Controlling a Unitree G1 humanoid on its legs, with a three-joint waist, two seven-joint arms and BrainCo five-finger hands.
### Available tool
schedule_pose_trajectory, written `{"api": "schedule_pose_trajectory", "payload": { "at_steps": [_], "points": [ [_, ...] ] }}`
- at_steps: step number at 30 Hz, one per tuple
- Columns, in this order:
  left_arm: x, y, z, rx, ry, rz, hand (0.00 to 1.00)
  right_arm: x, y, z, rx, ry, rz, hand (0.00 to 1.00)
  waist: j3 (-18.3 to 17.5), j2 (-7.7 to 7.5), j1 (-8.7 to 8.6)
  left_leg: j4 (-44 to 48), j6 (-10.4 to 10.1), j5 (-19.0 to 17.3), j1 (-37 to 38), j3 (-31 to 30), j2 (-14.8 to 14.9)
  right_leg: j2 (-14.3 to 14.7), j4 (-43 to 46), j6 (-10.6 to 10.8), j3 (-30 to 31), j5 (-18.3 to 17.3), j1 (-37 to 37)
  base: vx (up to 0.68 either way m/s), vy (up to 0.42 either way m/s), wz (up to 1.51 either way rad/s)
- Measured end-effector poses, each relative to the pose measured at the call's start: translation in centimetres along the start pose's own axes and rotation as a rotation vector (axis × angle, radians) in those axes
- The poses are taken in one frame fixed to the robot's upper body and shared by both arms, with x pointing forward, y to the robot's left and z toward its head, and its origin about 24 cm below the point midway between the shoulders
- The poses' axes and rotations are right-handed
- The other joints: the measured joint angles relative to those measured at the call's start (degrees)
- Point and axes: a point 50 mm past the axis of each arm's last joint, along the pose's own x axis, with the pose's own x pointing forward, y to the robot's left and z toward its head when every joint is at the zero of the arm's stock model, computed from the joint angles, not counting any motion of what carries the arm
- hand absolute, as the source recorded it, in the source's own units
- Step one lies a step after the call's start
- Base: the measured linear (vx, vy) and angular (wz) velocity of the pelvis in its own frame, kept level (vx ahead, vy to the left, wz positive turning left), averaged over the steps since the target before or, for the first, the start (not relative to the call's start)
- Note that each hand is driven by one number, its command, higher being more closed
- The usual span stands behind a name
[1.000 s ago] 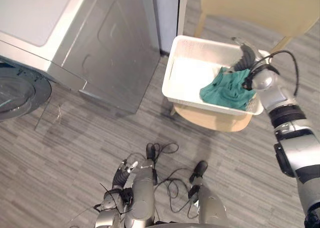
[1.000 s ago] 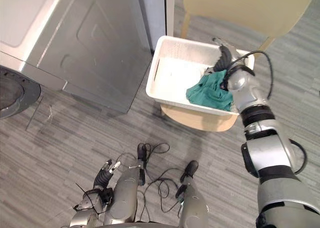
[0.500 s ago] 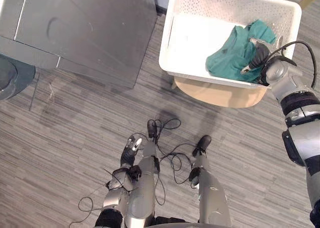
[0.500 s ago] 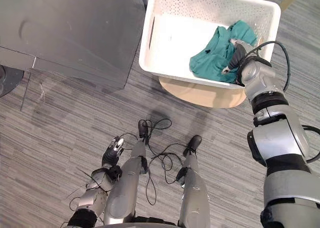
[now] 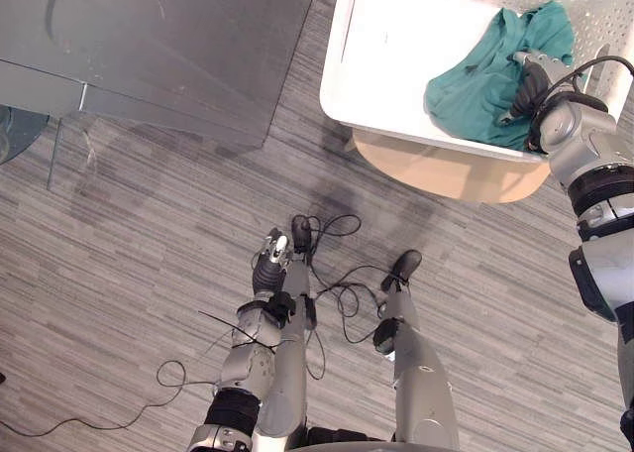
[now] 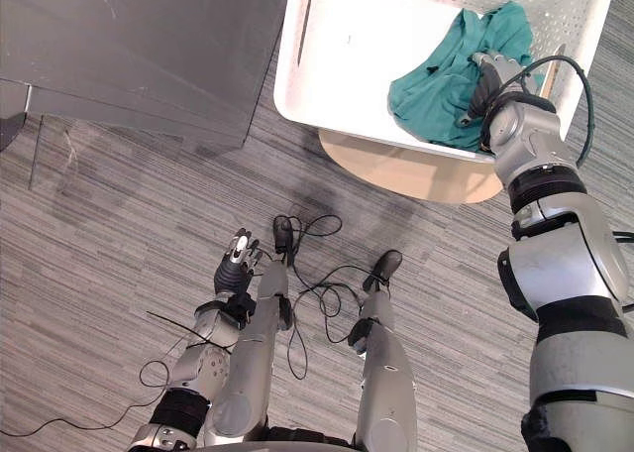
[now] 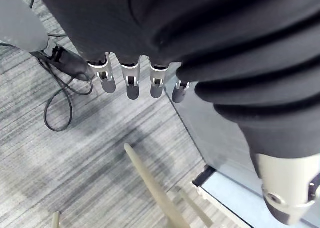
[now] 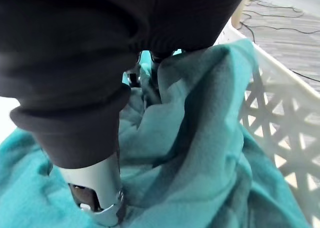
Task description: Pick up the laundry basket with both hands and put the clothes into the washing machine.
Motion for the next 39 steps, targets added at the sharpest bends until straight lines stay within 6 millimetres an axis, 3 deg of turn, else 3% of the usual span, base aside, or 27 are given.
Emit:
{"api": "schedule_pose_trajectory", "payload": {
  "at_steps": [4, 6, 11, 13, 16, 19, 21, 25, 28, 31, 34, 39],
  "points": [
    [0.1, -0.7, 0.4, -0.017, -0.022, -0.013, 0.0, 0.0, -0.1, 1.0, 0.094, -0.036, -0.029, 1.0, 0.0, -0.02, -0.3, 0.0, 0.0, 0.0, 0.5, 0.7, 0.6, 0.5, 0.1, 0.0, 0.6, 0.0, 0.0, 0.03, 0.05, -0.11],
    [0.1, -0.8, 0.6, -0.017, -0.032, -0.012, 0.0, -0.1, 0.6, 1.6, 0.223, -0.05, -0.027, 1.0, 0.0, -0.04, -0.27, 0.0, 0.0, 0.0, 1.3, 1.3, 1.2, 0.9, 0.4, 0.0, 1.0, 0.0, 0.2, 0.03, 0.043, -0.16],
    [0.0, -1.1, 2.2, 0.014, -0.101, -0.017, 0.0, -0.7, 2.3, 0.4, 0.541, -0.005, -0.063, 1.0, 0.0, -0.04, -0.73, 0.0, 0.0, 0.0, 6.0, 2.0, 1.6, 1.2, 0.5, 0.0, 1.1, 0.0, 4.5, 0.04, 0.038, -0.06],
    [-0.2, -1.1, 2.9, 0.051, -0.133, -0.016, 0.0, -1.0, 1.3, -0.2, 0.657, 0.001, -0.15, 1.0, 0.0, -0.06, -0.92, 0.0, 0.0, 0.0, 8.1, 2.2, 1.6, 1.2, 0.5, 0.0, 1.1, 0.0, 6.5, 0.05, 0.043, 0.01],
    [-1.0, -0.1, 4.0, 0.168, -0.19, 0.006, 0.0, -1.5, -1.9, -1.4, 0.818, 0.025, -0.384, 1.0, -0.3, -0.16, -1.86, 0.0, 0.0, -0.1, 11.3, 1.4, 1.2, 1.0, 0.6, -0.5, 0.7, -1.0, 10.2, 0.03, 0.052, 0.13],
    [-1.4, 1.2, 4.3, 0.231, -0.2, 0.053, 0.0, -2.3, -4.1, -1.4, 0.87, -0.012, -0.53, 1.0, -0.8, -0.21, -2.06, 0.0, 0.0, -0.1, 13.4, 1.3, 1.3, 1.1, 1.0, -0.5, 0.8, -1.3, 12.2, -0.02, 0.04, 0.06],
    [-1.7, 1.7, 4.2, 0.255, -0.196, 0.072, 0.0, -2.8, -4.4, -1.4, 0.867, -0.032, -0.568, 1.0, -1.2, -0.24, -2.07, 0.0, 0.1, -0.3, 14.8, 1.3, 1.2, 1.1, 1.0, -0.4, 0.7, -1.5, 13.7, -0.03, 0.041, 0.05],
    [-2.9, 2.9, 3.3, 0.29, -0.155, 0.104, 0.0, -3.9, -2.4, -1.3, 0.876, -0.064, -0.557, 1.0, -6.3, -0.62, -2.21, -0.1, -0.5, -1.2, 16.9, 1.2, 0.6, 1.0, 1.0, 0.0, 0.8, -1.9, 15.8, 0.0, 0.021, 0.04],
    [-3.5, 2.8, 3.8, 0.319, -0.178, 0.095, 0.0, -5.7, -0.2, -0.9, 0.904, -0.115, -0.542, 1.0, -10.9, -1.34, -2.34, -0.3, -1.0, -2.4, 18.4, 1.4, 0.2, 0.7, 1.0, 0.3, 0.8, -2.6, 17.1, 0.03, 0.027, 0.0],
    [-3.4, 1.8, 5.3, 0.402, -0.245, 0.044, 0.0, -7.9, 1.6, 0.7, 0.958, -0.215, -0.505, 1.0, -12.9, -1.95, -3.95, -0.5, -1.0, -2.6, 20.4, 1.6, 0.0, 0.6, 0.9, 0.7, 0.8, -3.3, 19.1, 0.04, 0.002, 0.01],
    [-2.0, 0.0, 7.8, 0.582, -0.344, -0.047, 0.0, -9.7, 2.7, 2.0, 1.014, -0.318, -0.44, 1.0, -14.8, -2.34, -5.55, -0.5, -1.1, -2.6, 20.6, 1.9, 0.1, 0.6, 0.9, 0.7, 1.1, -3.2, 19.1, 0.02, -0.005, -0.07],
    [1.0, -5.6, 14.1, 0.853, -0.616, -0.242, 0.0, -11.2, 2.5, 4.9, 1.14, -0.545, -0.291, 1.0, -14.9, -2.63, -7.3, -0.5, -1.2, -2.5, 19.7, 3.9, 0.3, 0.7, 1.0, -0.3, 3.3, -2.0, 16.7, -0.02, -0.005, -0.21]
  ]
}}
